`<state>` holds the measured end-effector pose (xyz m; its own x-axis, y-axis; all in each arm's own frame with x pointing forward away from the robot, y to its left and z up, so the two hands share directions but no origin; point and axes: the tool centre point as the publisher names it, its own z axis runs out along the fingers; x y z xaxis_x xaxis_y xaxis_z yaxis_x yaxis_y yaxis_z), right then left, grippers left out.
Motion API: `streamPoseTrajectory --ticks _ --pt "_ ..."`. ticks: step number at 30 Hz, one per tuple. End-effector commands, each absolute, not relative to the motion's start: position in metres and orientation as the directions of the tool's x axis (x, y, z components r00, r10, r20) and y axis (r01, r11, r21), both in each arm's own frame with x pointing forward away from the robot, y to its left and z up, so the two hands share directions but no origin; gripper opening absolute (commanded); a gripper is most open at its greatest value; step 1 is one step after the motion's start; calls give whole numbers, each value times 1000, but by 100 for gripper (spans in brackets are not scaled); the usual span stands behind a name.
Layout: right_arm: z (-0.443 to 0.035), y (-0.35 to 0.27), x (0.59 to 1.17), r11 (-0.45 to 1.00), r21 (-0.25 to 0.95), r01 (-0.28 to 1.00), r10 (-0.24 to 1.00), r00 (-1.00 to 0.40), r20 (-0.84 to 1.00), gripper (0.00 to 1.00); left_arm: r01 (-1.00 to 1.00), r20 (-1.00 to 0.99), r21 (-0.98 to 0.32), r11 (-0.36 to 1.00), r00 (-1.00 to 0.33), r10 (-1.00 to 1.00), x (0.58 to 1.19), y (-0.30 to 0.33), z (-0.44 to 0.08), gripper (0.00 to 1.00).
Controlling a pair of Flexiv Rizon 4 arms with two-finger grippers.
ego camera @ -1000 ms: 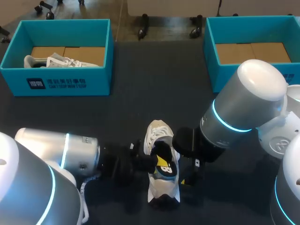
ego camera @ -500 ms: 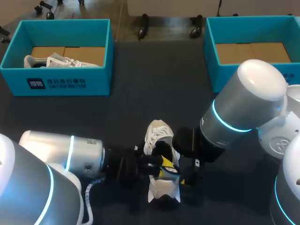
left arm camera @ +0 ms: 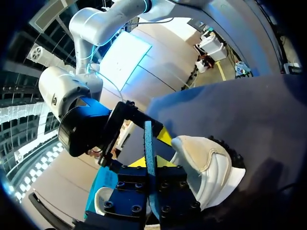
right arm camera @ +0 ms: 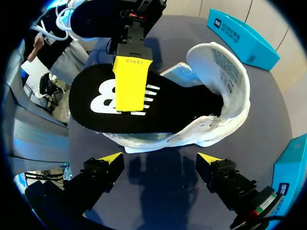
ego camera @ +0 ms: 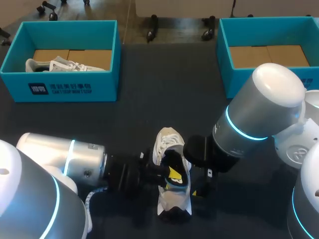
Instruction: Take the shoe out of the shoebox, open the shoe tongue, remove and reinsert the insole, then place the shoe into the shoebox
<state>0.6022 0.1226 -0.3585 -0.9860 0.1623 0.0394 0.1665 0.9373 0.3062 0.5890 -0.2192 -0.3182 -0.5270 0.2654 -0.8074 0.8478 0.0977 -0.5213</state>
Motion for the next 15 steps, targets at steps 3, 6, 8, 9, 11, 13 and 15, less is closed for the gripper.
streamPoseTrajectory --ticks 3,6,8,9,11,13,15 --pt "-360 122 601 936 310 166 162 -986 37 100 875 -825 -466 134 -484 292 592 -221 -326 0" --pt "-360 122 601 936 310 166 162 -986 37 100 892 -833 -411 186 -450 320 601 -224 -336 0" --pt "-360 122 601 936 310 166 162 -986 37 100 900 -837 -376 220 -432 336 607 -225 -342 0" --pt "-360 122 601 936 310 166 162 -986 37 100 897 -834 -384 218 -438 335 609 -225 -343 0" --pt "-360 122 601 936 310 166 162 -986 37 100 894 -832 -388 224 -445 333 611 -225 -345 0" --pt "-360 122 601 936 310 166 162 -986 37 100 887 -829 -407 218 -459 320 611 -224 -343 0" --pt "-360 122 601 936 310 166 162 -986 37 100 879 -824 -432 203 -476 308 609 -222 -340 0"
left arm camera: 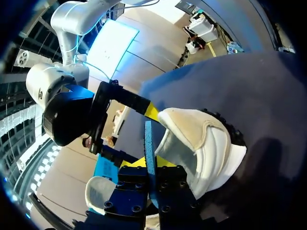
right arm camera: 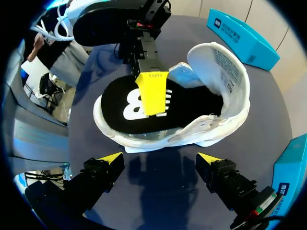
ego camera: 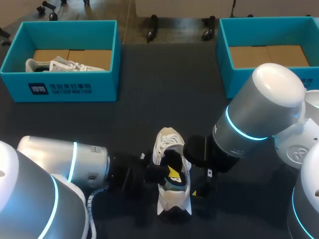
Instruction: Take the shoe out of the shoebox, open the shoe tongue, remove and reinsert the insole, then place the shoe into the shoebox
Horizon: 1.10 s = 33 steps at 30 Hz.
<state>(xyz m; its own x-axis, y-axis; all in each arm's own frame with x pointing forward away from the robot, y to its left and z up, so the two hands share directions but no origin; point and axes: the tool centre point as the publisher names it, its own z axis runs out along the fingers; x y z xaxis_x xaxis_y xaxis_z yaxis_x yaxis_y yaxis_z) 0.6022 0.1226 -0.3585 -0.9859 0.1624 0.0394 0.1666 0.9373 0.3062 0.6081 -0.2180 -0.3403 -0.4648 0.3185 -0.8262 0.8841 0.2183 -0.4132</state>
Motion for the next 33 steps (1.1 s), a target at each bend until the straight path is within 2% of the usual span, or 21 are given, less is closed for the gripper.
streamPoseTrajectory --ticks 1,3,5,8,9,14,19,24,33 --pt "-360 122 601 936 310 166 162 -986 37 100 872 -819 -451 190 -489 300 607 -222 -338 0" --pt "-360 122 601 936 310 166 162 -986 37 100 859 -810 -481 176 -512 287 605 -219 -335 0" --pt "-360 122 601 936 310 166 162 -986 37 100 841 -796 -518 155 -541 272 602 -217 -331 35" --pt "-360 122 601 936 310 166 162 -986 37 100 823 -782 -550 142 -567 260 599 -212 -325 63" --pt "-360 122 601 936 310 166 162 -986 37 100 820 -779 -554 144 -571 260 598 -211 -324 65" --pt "-360 122 601 936 310 166 162 -986 37 100 794 -754 -590 145 -606 254 594 -207 -316 53" --pt "-360 122 601 936 310 166 162 -986 37 100 777 -735 -611 150 -627 256 592 -206 -310 52" --pt "-360 122 601 936 310 166 162 -986 37 100 774 -728 -612 163 -632 265 590 -206 -305 43" --pt "-360 122 601 936 310 166 162 -986 37 100 742 -671 -625 243 -669 319 596 -202 -313 40"
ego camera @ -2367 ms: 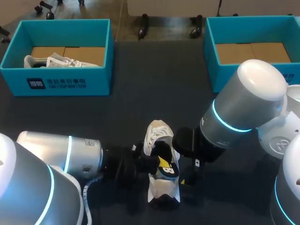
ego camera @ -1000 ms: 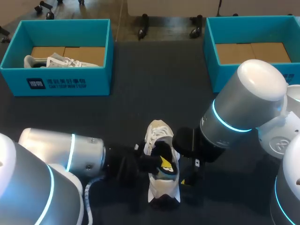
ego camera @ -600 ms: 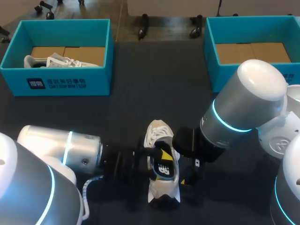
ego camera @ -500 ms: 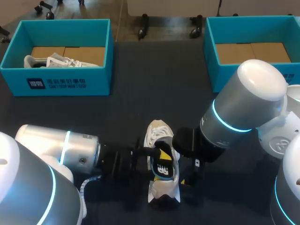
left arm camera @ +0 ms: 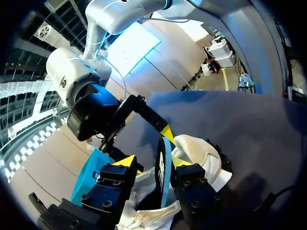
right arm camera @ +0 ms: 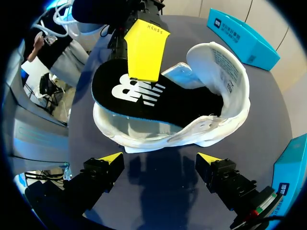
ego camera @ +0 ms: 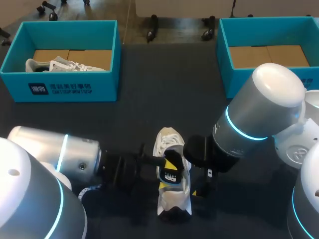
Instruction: Take the shoe out of the shoebox, open the shoe tongue, remove and reinsert the insole, then place the shoe into the shoebox
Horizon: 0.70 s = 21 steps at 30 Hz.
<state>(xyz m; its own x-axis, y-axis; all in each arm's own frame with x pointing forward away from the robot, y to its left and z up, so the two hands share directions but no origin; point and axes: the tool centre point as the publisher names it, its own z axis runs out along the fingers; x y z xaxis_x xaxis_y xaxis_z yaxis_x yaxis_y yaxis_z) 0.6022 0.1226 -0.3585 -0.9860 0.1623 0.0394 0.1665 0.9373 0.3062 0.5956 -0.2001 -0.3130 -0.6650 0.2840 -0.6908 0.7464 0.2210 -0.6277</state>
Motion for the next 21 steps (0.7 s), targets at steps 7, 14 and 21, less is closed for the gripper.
streamPoseTrajectory --ticks 7,14,21 --pt "-360 122 601 936 310 166 162 -986 37 100 755 -677 -610 238 -654 337 599 -210 -325 0" --pt "-360 122 601 936 310 166 162 -986 37 100 826 -732 -491 276 -563 384 606 -219 -339 0" --pt "-360 122 601 936 310 166 162 -986 37 100 854 -755 -399 333 -512 409 613 -224 -347 0"
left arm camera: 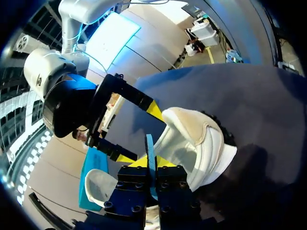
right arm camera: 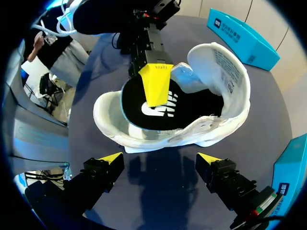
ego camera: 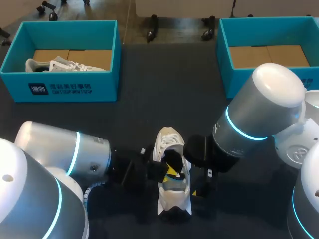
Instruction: Take the shoe out of the shoebox, open the shoe tongue, remove and reinsert the insole, then place the shoe into the shoebox
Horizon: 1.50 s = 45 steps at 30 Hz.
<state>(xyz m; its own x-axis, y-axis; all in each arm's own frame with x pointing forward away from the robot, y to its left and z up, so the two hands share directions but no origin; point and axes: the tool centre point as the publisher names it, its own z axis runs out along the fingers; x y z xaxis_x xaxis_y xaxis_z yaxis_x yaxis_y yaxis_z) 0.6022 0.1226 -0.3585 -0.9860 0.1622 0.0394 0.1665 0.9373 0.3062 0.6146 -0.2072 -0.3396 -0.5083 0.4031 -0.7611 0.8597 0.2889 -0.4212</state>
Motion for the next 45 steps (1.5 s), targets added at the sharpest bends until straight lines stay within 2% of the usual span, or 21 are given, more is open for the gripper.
streamPoseTrajectory --ticks 1,7,8,9,12,13,22,24,26,31,39,45 --pt "-360 122 601 936 310 166 162 -986 37 100 854 -755 -402 330 -513 409 612 -225 -347 0" --pt "-360 122 601 936 310 166 162 -986 37 100 817 -727 -503 282 -577 373 607 -218 -336 0" --pt "-360 122 601 936 310 166 162 -986 37 100 813 -724 -510 281 -582 370 606 -216 -334 19" --pt "-360 122 601 936 310 166 162 -986 37 100 807 -720 -521 277 -590 365 606 -214 -333 30" --pt "-360 122 601 936 310 166 162 -986 37 100 795 -710 -544 270 -607 357 604 -210 -327 41" --pt "-360 122 601 936 310 166 162 -986 37 100 786 -703 -558 264 -617 353 604 -209 -326 42" --pt "-360 122 601 936 310 166 162 -986 37 100 749 -666 -622 226 -659 351 599 -203 -318 39" --pt "-360 122 601 936 310 166 162 -986 37 100 746 -658 -630 216 -661 360 598 -205 -319 30" --pt "-360 122 601 936 310 166 162 -986 37 100 748 -652 -630 209 -656 380 597 -207 -322 0" --pt "-360 122 601 936 310 166 162 -986 37 100 777 -668 -597 200 -619 413 595 -213 -328 0" --pt "-360 122 601 936 310 166 162 -986 37 100 860 -725 -416 297 -510 463 607 -220 -345 0" --pt "-360 122 601 936 310 166 162 -986 37 100 866 -727 -397 304 -499 472 609 -221 -348 0"
